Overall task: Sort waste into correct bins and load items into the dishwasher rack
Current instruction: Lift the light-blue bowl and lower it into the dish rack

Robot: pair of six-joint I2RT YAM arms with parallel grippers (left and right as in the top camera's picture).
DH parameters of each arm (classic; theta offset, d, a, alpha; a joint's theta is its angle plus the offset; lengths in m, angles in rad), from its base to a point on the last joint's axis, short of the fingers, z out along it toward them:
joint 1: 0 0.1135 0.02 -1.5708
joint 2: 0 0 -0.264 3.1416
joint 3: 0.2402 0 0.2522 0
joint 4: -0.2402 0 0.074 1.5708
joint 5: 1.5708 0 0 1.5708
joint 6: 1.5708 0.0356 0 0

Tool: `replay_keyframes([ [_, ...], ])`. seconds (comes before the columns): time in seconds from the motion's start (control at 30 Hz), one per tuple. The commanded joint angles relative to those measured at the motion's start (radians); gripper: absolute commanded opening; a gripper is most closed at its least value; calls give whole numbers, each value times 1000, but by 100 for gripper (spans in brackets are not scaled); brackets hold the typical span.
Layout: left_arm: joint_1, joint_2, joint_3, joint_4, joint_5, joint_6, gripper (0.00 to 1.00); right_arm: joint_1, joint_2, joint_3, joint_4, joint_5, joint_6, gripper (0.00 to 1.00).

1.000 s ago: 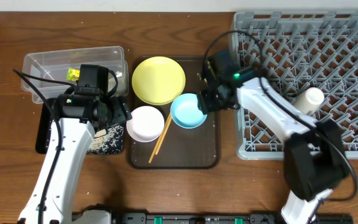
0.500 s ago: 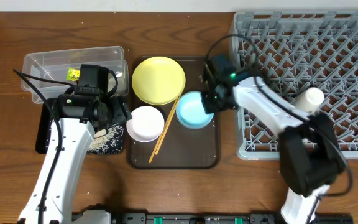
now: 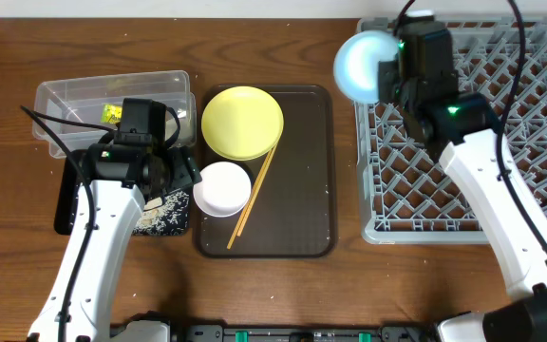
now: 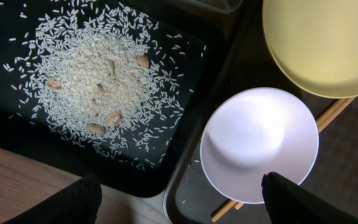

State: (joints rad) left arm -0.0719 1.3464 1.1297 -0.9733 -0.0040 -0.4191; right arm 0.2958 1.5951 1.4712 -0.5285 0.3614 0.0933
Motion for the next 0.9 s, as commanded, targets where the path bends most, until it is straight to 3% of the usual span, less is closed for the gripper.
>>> replay_keyframes([
  [0.0, 4, 6, -4, -6, -15, -5, 85, -46, 21, 2, 71, 277, -68, 1],
  [0.07, 4, 6, -4, -6, -14, -5, 85, -66, 28, 2, 137, 372, -68, 1],
  [0.43, 4, 6, -4, -6, -8, -5, 85, -100, 193, 2, 420, 495, -144, 1],
  [0.87, 3, 6, -7, -6, -7, -5, 85, -85, 414, 2, 554, 495, -143, 1],
])
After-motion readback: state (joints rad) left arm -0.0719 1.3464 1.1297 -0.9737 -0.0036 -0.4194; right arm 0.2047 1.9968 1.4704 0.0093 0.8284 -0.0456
